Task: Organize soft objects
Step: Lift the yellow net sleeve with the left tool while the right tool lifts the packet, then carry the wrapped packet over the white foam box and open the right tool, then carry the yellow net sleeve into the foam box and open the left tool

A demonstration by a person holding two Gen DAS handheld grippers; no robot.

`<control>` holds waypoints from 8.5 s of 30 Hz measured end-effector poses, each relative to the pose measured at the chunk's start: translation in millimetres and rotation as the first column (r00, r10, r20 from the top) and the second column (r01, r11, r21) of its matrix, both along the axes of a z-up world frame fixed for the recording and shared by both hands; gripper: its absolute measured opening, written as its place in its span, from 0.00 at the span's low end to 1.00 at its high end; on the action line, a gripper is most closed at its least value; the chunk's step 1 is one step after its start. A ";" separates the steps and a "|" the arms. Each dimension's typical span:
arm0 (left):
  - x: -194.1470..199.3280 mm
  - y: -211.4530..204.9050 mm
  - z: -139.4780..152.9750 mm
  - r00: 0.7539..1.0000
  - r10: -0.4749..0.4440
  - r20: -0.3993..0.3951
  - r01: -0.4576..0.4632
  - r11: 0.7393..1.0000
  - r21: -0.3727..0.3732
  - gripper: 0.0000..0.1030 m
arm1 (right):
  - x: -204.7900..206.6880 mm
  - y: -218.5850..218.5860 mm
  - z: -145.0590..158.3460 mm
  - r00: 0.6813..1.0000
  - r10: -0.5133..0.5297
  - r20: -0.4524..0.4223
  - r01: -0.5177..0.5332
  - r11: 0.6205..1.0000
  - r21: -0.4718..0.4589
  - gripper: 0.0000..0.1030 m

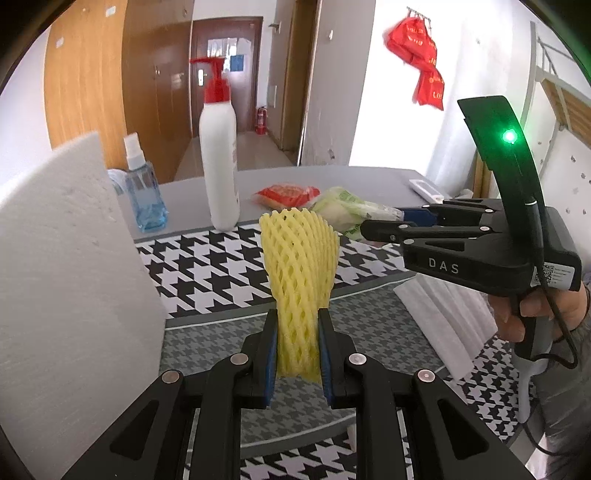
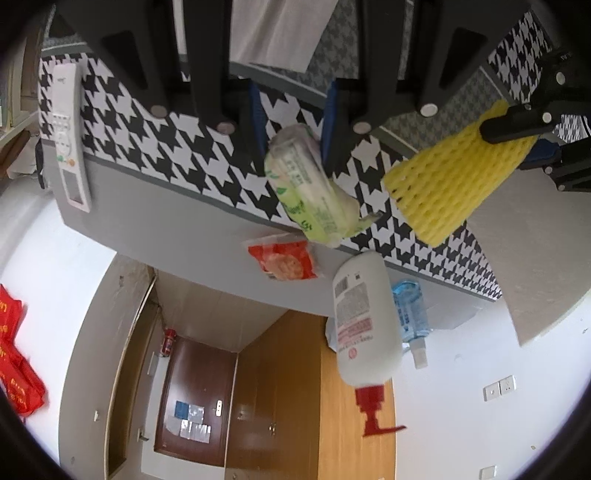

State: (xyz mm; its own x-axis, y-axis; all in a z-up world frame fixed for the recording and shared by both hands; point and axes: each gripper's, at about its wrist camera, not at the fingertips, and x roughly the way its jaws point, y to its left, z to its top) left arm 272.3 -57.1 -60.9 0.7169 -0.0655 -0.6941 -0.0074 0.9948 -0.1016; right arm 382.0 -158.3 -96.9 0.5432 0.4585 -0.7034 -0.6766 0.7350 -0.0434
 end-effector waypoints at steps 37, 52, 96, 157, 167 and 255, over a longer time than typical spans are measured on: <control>-104.3 -23.5 73.8 0.981 -0.034 0.190 0.022 0.997 0.068 0.20 | -121.0 -60.3 79.5 0.983 -0.131 0.129 0.114 0.985 0.132 0.30; -155.7 -12.6 100.7 0.948 -0.064 0.312 0.036 0.995 0.093 0.20 | -190.5 -67.2 97.6 0.961 -0.189 0.200 0.144 0.964 0.222 0.30; -221.7 69.2 113.1 0.885 0.068 0.460 -0.113 0.991 0.071 0.20 | -259.3 -17.6 107.6 0.938 -0.203 0.281 0.092 0.928 0.361 0.30; -237.1 180.0 77.3 0.838 0.361 0.408 -0.409 0.912 0.031 0.20 | -200.9 147.4 104.0 0.981 0.063 0.184 -0.117 0.948 0.296 0.31; -237.5 191.3 74.6 0.831 0.379 0.407 -0.427 0.904 0.031 0.20 | -190.0 173.6 101.0 0.983 0.076 0.169 -0.119 0.958 0.262 0.31; -123.0 141.6 102.6 0.935 0.144 0.323 -0.164 0.986 0.037 0.21 | -221.1 46.5 94.9 0.966 -0.161 0.202 0.085 0.936 0.340 0.99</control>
